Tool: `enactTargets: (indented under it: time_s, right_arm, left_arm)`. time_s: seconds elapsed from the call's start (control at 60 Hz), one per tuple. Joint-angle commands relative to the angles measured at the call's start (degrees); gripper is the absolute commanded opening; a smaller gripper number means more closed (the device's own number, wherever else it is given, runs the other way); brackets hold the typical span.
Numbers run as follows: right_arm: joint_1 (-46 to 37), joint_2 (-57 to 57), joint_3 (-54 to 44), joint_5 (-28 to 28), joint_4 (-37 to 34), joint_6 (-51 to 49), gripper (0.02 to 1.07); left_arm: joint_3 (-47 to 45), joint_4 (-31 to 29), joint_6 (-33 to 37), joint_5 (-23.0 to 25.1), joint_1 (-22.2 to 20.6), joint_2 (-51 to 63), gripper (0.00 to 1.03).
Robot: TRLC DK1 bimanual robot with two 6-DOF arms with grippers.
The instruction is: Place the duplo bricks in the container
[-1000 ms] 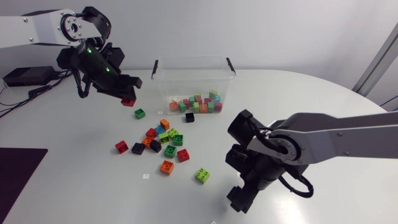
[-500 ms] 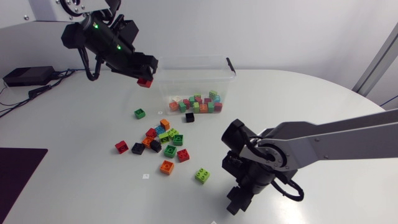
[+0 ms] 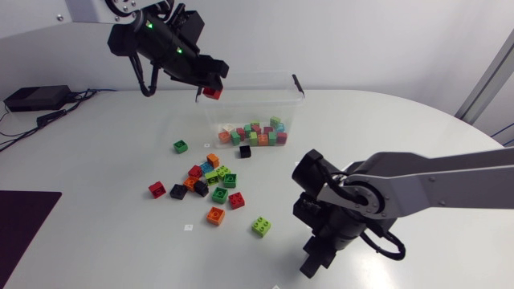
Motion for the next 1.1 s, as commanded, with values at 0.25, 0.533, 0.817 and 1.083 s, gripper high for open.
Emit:
enactTargets:
  time_s: [0.25, 0.533, 0.817, 1.083]
  right_arm:
    - [-5.2, -8.6, 7.6, -0.7, -6.5, -0.8, 0.35]
    - [-6.0, -10.4, 13.4, -3.4, -6.7, -0.8, 0.35]
    - [-7.3, -7.2, 18.9, -5.2, -5.4, -0.2, 0.35]
    - [-8.1, -4.8, 24.1, -5.2, -2.3, 0.5, 0.35]
  left_arm:
    - [6.2, 5.9, -1.9, 0.4, -0.2, 7.6, 0.25]
    - [8.1, 14.1, -3.1, 0.2, 2.1, 11.3, 0.27]
    - [13.6, 16.5, -4.0, -1.5, 4.2, 17.3, 0.93]
    - [9.8, 17.3, -2.5, -1.3, 6.6, 13.3, 0.99]
